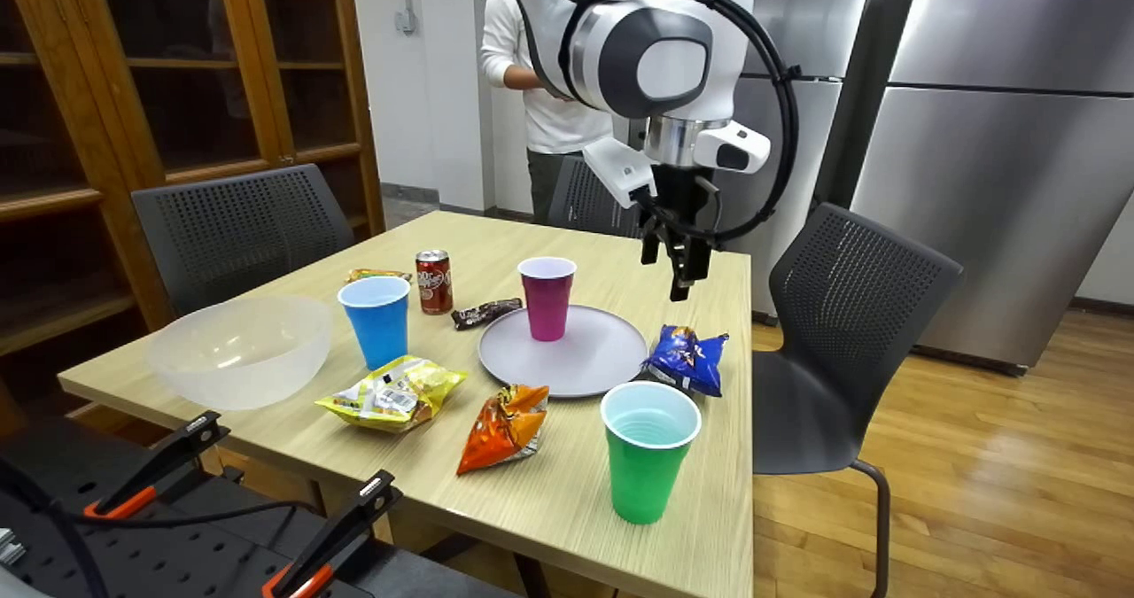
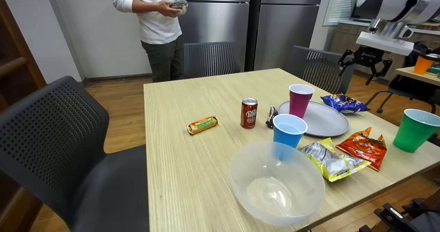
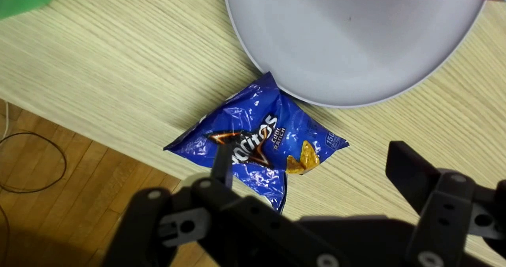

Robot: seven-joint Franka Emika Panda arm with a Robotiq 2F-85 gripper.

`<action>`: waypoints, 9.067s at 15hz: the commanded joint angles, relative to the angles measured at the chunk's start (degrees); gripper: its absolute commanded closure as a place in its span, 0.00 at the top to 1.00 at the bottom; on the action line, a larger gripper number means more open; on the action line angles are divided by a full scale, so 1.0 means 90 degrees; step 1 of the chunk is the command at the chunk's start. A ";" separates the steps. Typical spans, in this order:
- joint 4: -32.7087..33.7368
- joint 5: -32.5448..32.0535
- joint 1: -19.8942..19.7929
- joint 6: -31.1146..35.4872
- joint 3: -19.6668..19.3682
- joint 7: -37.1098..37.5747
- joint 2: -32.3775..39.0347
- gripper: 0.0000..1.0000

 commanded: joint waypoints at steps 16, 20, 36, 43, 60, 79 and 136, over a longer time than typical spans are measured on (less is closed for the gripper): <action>0.3045 -0.1260 -0.0252 -0.2308 -0.0083 -0.0088 0.2029 1.00; 0.2907 -0.1233 -0.0246 -0.2137 -0.0061 -0.0003 0.2018 1.00; 0.3676 -0.1341 -0.0429 -0.2702 0.0058 -0.0660 0.2600 1.00; 0.3926 -0.1783 -0.0431 -0.2873 0.0025 -0.1344 0.2759 1.00; 0.4358 -0.2872 -0.0325 -0.3174 0.0162 -0.2692 0.3139 1.00; 0.4524 -0.2906 -0.0333 -0.3196 0.0179 -0.2749 0.3254 0.00; -0.2321 -0.3906 0.1615 -0.0097 0.0676 -0.1172 -0.2777 0.00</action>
